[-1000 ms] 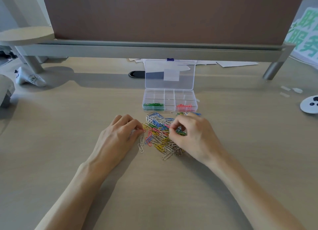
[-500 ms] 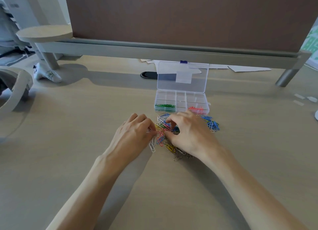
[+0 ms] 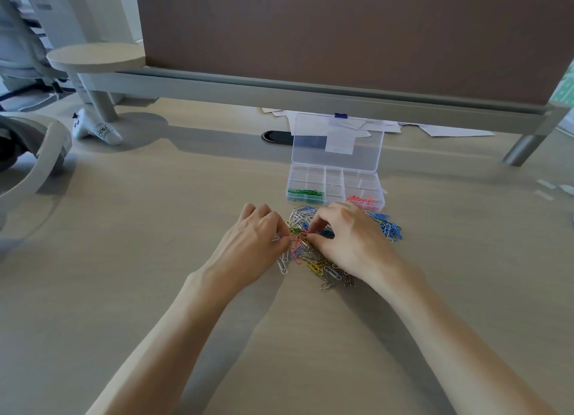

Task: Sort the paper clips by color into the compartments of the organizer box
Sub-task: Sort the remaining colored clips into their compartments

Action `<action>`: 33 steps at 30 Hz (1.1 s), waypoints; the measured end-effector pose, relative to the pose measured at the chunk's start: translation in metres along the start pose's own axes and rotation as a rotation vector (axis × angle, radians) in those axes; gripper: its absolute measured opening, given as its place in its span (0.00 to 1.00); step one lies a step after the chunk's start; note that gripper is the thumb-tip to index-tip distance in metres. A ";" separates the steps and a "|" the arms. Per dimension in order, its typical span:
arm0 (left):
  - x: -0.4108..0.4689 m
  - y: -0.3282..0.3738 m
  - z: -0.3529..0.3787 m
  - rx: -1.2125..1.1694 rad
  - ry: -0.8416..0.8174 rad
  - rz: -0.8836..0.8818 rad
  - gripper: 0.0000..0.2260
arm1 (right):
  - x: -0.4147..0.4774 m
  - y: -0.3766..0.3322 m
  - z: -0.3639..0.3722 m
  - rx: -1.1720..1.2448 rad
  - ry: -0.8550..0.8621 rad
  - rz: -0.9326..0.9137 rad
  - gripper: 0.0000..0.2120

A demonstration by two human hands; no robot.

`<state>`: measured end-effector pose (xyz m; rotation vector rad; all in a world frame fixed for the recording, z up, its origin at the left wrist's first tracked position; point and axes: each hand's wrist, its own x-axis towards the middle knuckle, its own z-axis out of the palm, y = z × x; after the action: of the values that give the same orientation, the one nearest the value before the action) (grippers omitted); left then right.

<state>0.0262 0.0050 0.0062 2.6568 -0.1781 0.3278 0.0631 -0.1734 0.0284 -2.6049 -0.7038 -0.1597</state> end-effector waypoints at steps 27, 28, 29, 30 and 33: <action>-0.002 0.013 0.005 -0.136 0.094 0.027 0.04 | -0.014 0.015 -0.005 0.082 0.159 0.007 0.04; -0.003 0.015 0.006 -0.134 0.083 0.018 0.04 | -0.015 0.015 -0.005 0.064 0.179 0.008 0.04; -0.003 0.017 0.007 -0.124 0.071 0.006 0.05 | -0.016 0.016 -0.004 0.051 0.200 0.006 0.04; -0.003 0.018 0.007 -0.109 0.060 -0.005 0.05 | -0.016 0.017 -0.004 0.050 0.215 0.007 0.04; -0.004 0.021 0.008 -0.058 0.050 -0.027 0.06 | -0.018 0.020 -0.004 0.086 0.230 0.032 0.02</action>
<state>0.0205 -0.0167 0.0073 2.5887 -0.1335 0.3744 0.0580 -0.1989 0.0199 -2.4634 -0.5734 -0.4035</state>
